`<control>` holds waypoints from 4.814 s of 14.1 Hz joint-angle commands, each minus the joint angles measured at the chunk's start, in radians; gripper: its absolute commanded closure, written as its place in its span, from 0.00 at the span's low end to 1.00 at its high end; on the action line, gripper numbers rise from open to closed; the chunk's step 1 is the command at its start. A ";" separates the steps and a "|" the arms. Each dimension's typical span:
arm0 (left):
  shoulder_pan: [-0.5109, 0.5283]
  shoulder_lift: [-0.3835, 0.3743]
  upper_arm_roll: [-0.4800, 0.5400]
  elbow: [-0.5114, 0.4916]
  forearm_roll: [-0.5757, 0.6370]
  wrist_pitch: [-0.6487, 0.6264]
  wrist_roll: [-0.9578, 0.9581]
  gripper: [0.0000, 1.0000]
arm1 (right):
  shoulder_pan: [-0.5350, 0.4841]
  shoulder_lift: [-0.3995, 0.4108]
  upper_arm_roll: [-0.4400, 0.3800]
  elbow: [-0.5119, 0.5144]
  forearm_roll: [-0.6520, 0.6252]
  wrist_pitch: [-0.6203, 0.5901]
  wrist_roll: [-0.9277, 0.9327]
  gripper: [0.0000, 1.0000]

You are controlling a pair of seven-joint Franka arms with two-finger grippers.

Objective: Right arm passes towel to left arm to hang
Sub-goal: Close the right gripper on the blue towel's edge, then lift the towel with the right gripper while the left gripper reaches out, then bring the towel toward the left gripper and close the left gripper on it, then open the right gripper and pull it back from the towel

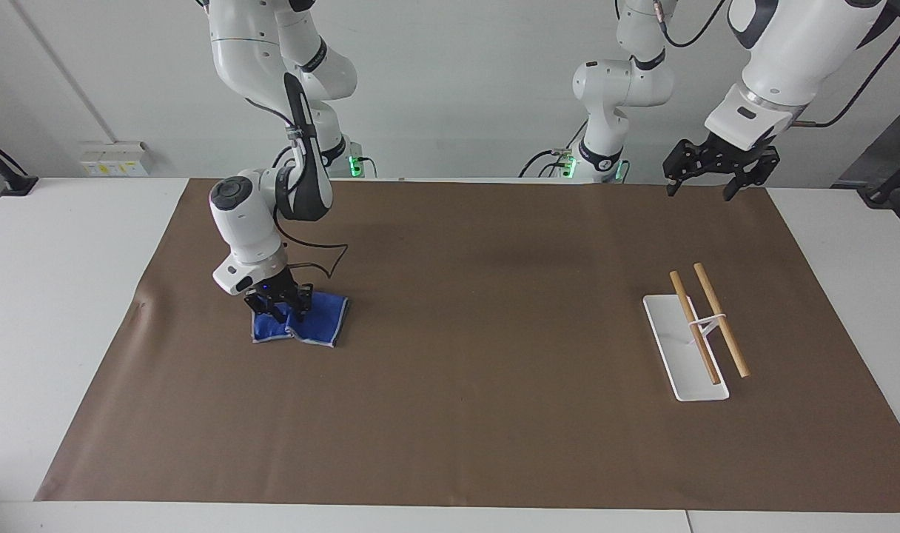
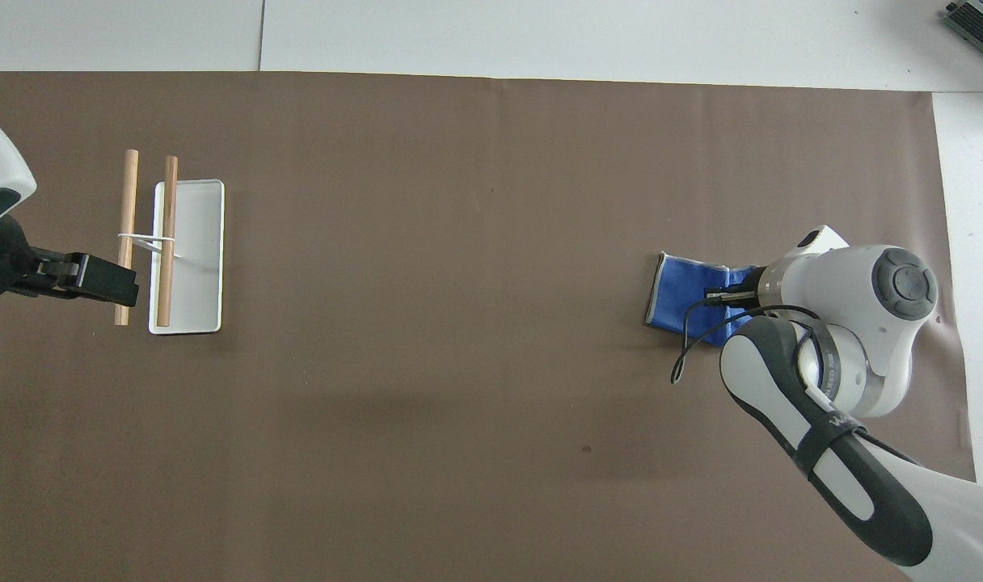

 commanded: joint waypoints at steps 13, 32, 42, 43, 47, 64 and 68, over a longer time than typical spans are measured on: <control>-0.007 -0.024 0.008 -0.019 0.017 -0.006 0.007 0.00 | -0.004 -0.122 0.134 0.220 0.601 -0.301 -0.029 1.00; -0.269 -0.078 -0.004 -0.416 -0.488 0.752 -1.059 0.00 | 0.022 -0.128 0.304 0.197 1.429 -0.349 -0.039 1.00; -0.404 -0.144 -0.004 -0.593 -0.514 1.062 -1.607 0.00 | 0.020 -0.130 0.303 0.194 1.415 -0.347 -0.042 1.00; -0.415 -0.142 -0.004 -0.602 -0.516 1.105 -1.637 0.00 | 0.020 -0.130 0.303 0.194 1.414 -0.346 -0.043 1.00; -0.452 -0.145 -0.006 -0.657 -0.520 1.287 -1.713 0.00 | 0.020 -0.130 0.303 0.188 1.414 -0.344 -0.043 1.00; -0.435 -0.144 0.000 -0.654 -0.522 1.300 -1.699 1.00 | 0.017 -0.130 0.303 0.188 1.414 -0.334 -0.028 1.00; -0.418 -0.140 0.003 -0.653 -0.522 1.300 -1.698 1.00 | 0.017 -0.134 0.300 0.190 1.414 -0.303 0.012 0.00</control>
